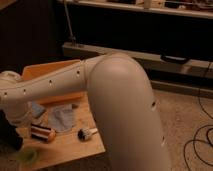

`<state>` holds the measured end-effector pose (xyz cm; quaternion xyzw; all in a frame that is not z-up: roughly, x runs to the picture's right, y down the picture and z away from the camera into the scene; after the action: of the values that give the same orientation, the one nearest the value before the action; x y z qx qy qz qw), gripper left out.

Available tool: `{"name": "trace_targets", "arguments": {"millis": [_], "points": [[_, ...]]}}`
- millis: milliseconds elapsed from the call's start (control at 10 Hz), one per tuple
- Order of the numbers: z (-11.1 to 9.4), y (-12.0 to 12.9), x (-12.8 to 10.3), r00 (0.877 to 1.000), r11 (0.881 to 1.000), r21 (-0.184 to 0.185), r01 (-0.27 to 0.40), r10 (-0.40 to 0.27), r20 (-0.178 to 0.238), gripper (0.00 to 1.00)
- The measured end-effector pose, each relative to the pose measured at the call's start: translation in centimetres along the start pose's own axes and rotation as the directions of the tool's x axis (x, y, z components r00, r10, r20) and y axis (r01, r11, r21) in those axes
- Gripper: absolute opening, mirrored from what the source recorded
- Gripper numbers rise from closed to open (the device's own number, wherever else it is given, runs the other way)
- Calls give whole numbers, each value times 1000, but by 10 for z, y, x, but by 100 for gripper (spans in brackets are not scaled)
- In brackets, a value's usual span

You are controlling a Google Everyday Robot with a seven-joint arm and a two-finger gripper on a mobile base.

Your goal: Place eraser in plastic cup

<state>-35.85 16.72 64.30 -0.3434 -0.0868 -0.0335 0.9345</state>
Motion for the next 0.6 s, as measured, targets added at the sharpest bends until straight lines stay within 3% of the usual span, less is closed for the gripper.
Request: {"name": "trace_targets", "arguments": {"millis": [200,400,600], "points": [[7,9,-9,998,996,-50,68,-68,8,0],[13,17,-15,988,983,-101,155,-155,12,0],[18,25,-23,976,969,-123,216,-217,3,0]]}}
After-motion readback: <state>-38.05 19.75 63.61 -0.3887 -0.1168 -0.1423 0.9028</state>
